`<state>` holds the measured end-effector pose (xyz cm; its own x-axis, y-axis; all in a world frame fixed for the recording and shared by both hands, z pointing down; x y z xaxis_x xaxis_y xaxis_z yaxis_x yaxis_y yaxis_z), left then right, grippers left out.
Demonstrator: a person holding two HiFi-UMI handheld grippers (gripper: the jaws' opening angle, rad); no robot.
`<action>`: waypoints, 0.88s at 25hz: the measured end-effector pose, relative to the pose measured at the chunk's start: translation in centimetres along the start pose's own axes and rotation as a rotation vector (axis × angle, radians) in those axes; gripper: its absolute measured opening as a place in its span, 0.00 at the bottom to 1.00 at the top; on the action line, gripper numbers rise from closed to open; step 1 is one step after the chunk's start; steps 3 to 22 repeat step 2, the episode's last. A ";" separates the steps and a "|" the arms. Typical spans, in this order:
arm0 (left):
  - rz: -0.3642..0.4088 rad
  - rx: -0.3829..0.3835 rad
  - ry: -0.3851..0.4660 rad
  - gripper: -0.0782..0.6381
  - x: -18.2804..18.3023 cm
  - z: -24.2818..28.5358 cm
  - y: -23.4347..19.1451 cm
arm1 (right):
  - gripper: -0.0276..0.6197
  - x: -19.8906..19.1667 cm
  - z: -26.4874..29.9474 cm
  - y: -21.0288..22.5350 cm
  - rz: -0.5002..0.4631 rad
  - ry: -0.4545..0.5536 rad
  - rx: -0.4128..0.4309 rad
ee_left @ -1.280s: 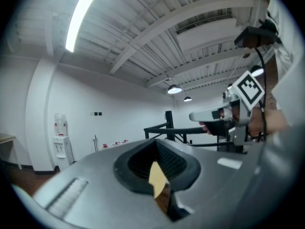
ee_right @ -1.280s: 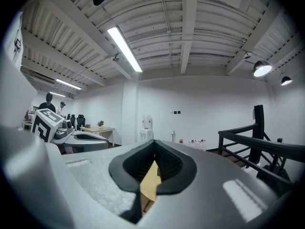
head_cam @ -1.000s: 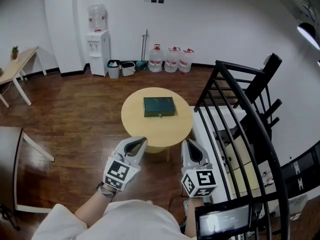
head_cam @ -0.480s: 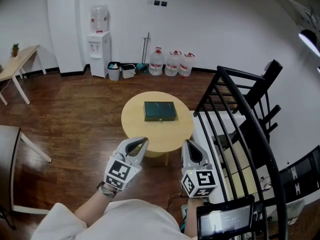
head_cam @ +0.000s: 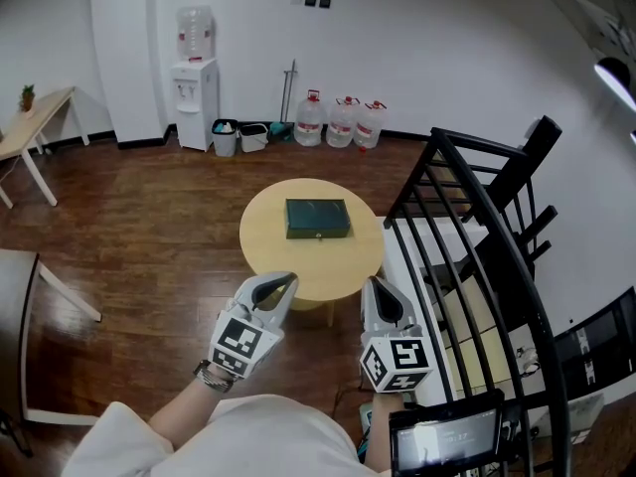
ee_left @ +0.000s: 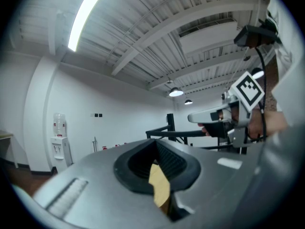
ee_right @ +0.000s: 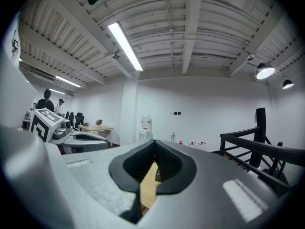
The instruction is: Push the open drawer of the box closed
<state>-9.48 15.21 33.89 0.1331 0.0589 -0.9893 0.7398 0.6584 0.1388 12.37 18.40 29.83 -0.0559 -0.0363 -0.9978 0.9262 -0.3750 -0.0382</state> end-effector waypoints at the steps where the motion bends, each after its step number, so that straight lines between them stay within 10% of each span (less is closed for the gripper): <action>1: -0.002 -0.006 -0.007 0.12 -0.2 0.0 0.0 | 0.05 0.0 0.1 0.0 -0.001 -0.001 0.000; 22: -0.004 -0.012 -0.013 0.12 -0.3 0.1 0.0 | 0.05 -0.1 0.2 -0.1 -0.002 -0.002 0.000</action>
Point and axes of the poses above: the fingertips, and each gripper's own axes: z forward along the fingers, y to its right, x out of its top, the point moved 9 cm from there along -z, backward along the fingers, and after that the axes turned 3 degrees about x, right-handed, at the moved point
